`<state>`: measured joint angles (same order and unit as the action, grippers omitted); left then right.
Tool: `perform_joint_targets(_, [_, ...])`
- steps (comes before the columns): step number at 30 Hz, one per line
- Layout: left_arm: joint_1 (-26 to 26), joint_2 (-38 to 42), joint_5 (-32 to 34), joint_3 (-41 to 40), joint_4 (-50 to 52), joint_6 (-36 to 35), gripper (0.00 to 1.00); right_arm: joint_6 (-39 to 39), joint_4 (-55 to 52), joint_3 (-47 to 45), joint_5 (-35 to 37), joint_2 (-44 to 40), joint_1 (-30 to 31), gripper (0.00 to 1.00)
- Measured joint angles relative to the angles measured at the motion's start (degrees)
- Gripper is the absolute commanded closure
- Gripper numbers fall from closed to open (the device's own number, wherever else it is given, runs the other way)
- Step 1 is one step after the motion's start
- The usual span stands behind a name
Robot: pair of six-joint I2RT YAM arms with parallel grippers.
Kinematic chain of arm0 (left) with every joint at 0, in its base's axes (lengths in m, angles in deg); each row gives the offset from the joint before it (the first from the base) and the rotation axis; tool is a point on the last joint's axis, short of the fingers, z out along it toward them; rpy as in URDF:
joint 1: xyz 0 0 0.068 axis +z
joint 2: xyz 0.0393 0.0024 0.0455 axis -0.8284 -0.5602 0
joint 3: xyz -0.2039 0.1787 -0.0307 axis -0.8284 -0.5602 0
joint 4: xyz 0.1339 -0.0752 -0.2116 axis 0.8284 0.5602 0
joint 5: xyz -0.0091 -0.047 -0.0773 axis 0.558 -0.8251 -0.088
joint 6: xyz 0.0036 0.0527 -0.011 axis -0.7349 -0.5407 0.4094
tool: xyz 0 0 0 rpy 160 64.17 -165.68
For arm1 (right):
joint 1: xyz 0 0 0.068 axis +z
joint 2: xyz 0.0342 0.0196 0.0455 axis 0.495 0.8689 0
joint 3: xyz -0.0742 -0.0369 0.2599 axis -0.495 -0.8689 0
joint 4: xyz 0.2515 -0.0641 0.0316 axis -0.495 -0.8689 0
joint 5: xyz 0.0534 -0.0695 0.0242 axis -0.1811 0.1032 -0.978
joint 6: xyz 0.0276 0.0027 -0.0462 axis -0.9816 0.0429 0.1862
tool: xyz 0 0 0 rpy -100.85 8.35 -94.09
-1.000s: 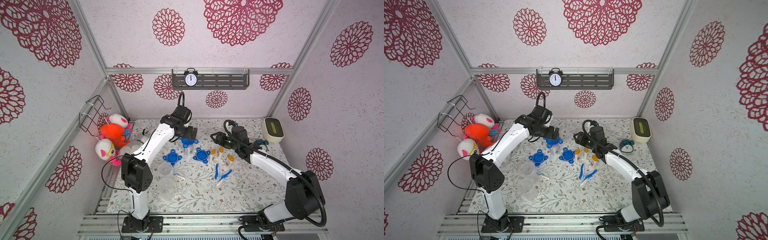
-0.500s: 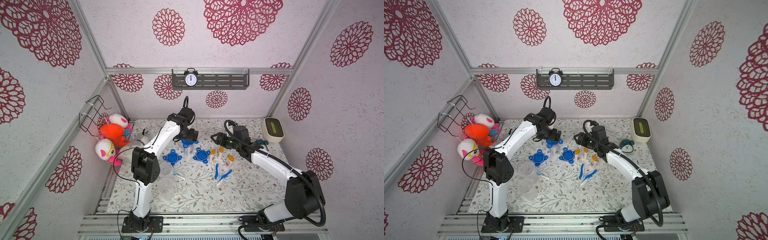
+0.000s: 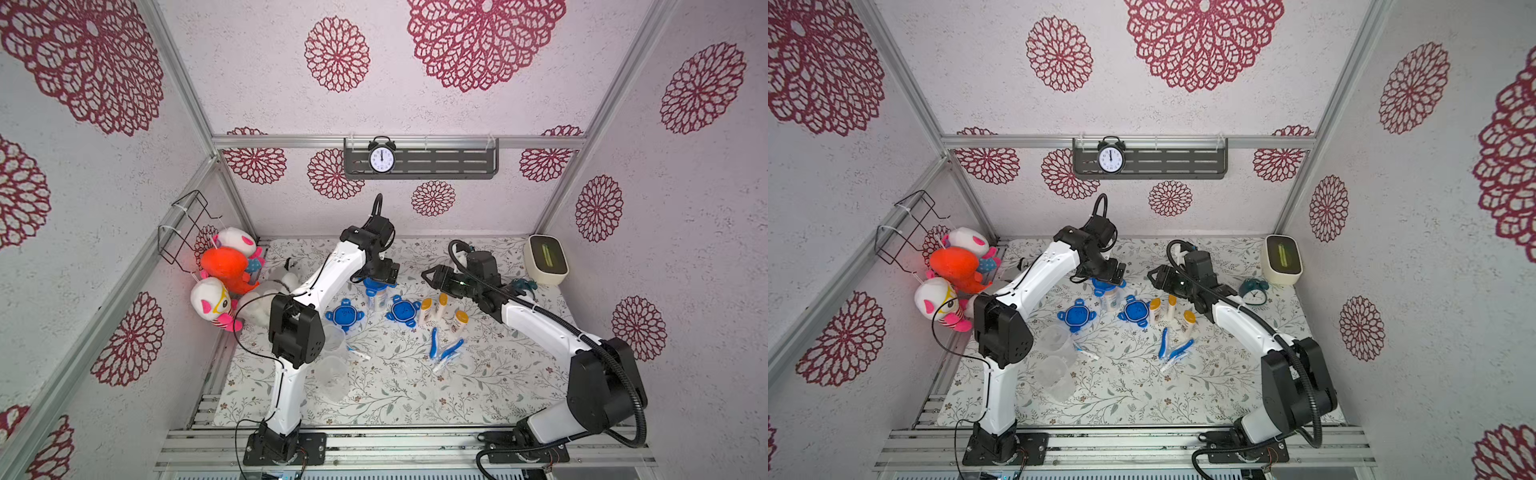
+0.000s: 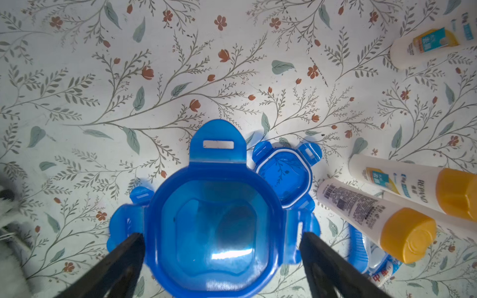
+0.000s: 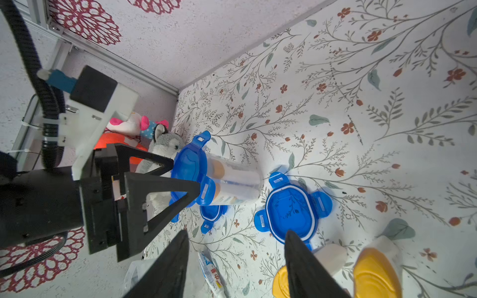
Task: Pack away toiletry kits
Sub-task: Close the fastener on the container.
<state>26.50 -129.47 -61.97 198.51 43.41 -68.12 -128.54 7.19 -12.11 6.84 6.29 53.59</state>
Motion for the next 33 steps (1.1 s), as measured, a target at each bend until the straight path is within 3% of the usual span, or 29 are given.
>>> perform_joint_targets(27, [-0.28,0.17,0.92,-2.62,-2.03,-0.02,0.00,-0.57,1.46,0.02,-2.78,0.15,-1.99,0.39])
perform_joint_targets(33, [-0.37,0.46,1.18,-3.93,-3.15,-0.66,0.10,-0.59,1.46,0.00,-2.78,0.15,-2.21,0.39])
